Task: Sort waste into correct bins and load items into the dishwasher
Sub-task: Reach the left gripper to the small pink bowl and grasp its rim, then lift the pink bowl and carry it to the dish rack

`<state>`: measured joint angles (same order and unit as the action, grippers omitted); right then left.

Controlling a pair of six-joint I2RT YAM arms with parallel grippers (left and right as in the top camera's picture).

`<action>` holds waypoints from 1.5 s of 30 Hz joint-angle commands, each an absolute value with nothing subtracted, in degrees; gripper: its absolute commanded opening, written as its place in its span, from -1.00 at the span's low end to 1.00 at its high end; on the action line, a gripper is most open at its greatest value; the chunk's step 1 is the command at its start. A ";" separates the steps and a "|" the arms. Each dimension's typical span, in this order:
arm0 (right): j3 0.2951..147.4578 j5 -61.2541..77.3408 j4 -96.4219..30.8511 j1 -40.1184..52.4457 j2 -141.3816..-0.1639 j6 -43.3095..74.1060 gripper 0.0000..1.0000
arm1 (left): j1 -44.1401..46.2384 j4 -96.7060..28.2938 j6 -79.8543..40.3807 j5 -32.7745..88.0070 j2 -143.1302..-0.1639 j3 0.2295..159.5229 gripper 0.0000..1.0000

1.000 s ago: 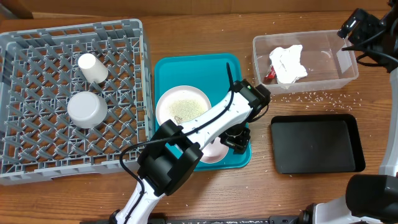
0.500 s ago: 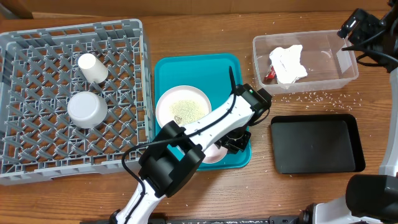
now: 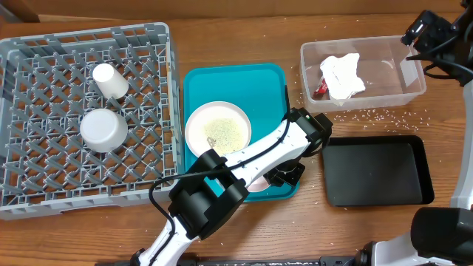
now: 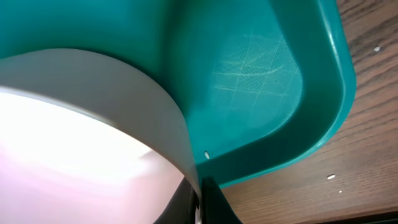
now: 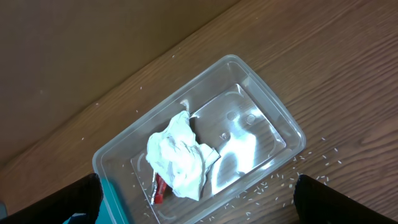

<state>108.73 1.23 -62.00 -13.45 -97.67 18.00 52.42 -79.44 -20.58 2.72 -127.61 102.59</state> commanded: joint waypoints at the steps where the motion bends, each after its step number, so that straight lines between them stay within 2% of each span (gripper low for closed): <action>1: 109.78 0.91 -61.67 -13.52 -96.88 18.24 1.00 | 52.49 -79.20 -19.68 2.04 -126.26 102.04 -0.92; 9: 109.78 0.91 -61.67 -13.52 -96.88 18.24 1.00 | 52.40 -81.43 -19.25 1.02 -126.19 107.94 -0.92; 21: 109.78 0.91 -61.67 -13.52 -96.88 18.24 1.00 | 46.72 -90.48 -14.55 -1.04 -126.17 140.66 -0.92; 29: 109.78 0.91 -61.67 -13.52 -96.88 18.24 1.00 | 31.83 -96.82 -17.17 4.75 -125.62 155.06 -0.92; 33: 109.78 0.91 -61.67 -13.52 -96.88 18.24 1.00 | 22.13 -96.82 -15.27 18.04 -125.34 154.98 -0.92; 37: 109.78 0.91 -61.69 -13.52 -96.88 18.24 1.00 | 12.05 -96.82 -15.22 25.54 -125.12 154.98 -0.92; 41: 109.78 0.93 -61.67 -13.52 -96.88 18.24 1.00 | 3.66 -96.84 -15.07 30.13 -123.85 154.71 -0.92; 45: 109.78 0.91 -61.67 -13.52 -96.88 18.24 1.00 | -0.36 -96.84 -13.67 26.55 -118.04 148.27 -0.92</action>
<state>108.73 1.23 -61.95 -13.45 -97.67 18.00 0.45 -96.47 -15.97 25.12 -125.27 151.72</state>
